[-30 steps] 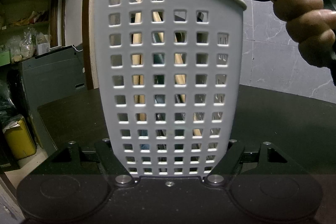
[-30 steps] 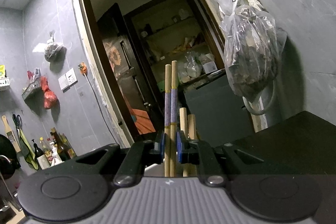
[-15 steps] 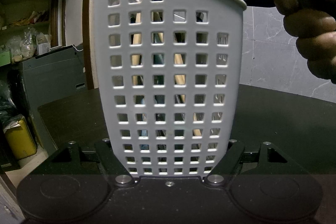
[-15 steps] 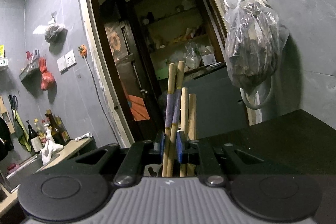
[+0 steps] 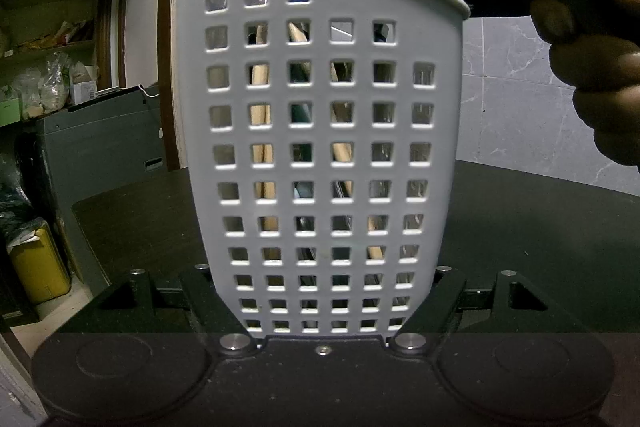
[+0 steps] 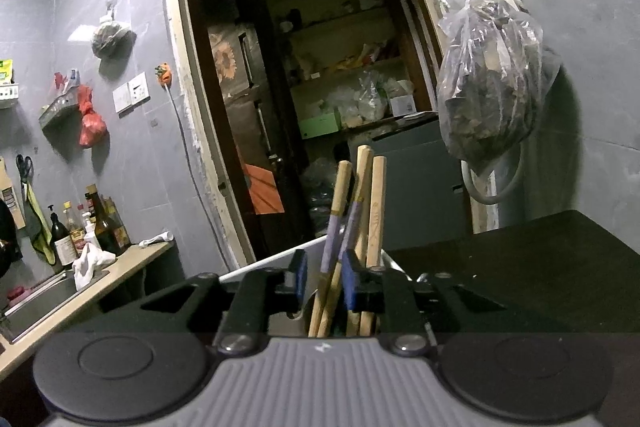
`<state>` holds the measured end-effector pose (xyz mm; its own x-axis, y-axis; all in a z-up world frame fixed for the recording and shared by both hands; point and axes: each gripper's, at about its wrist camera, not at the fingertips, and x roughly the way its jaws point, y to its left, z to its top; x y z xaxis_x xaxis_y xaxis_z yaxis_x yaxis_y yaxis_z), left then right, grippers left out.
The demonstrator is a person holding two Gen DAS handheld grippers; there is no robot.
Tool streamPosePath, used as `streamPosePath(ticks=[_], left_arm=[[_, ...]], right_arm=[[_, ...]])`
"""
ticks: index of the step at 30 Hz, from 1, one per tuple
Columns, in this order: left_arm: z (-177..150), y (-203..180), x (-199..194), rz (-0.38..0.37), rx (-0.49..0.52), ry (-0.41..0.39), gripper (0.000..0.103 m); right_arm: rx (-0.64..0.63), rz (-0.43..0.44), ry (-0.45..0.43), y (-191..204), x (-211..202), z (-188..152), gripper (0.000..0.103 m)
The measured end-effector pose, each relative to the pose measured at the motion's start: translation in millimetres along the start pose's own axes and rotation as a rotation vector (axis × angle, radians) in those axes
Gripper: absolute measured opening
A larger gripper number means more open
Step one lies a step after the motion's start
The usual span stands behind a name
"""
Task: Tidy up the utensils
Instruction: 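Lower the chopsticks into the caddy and open the right gripper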
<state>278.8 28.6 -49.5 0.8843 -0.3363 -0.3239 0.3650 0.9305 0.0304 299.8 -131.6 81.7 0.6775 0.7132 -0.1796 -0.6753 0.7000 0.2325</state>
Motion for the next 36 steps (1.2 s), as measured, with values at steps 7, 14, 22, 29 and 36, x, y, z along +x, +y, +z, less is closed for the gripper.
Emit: streamPosePath(ticks=[7,14,22,29,36], left_arm=[[0,0,0,0.0,0.0,0.001,0.076],[0,0,0,0.001,0.001,0.002,0.076],[2,0,0,0.004,-0.001,0.006,0.077],[6,-2,-2,0.01,-0.004,0.012,0.079],[6,0,-7,0.022,-0.01,0.012,0.091]], right_arm=[[-0.031,0.015,0.002,5,-3,-2,0.049],[-0.016,0.032,-0.004,3,-9,-3,0.057],[-0.011,0.049,-0.025,3,-17,-1,0.068],[-0.004,0.051,-0.047,4,-25,0,0.078],[0.007,0.047,-0.077,4,-36,0,0.088]])
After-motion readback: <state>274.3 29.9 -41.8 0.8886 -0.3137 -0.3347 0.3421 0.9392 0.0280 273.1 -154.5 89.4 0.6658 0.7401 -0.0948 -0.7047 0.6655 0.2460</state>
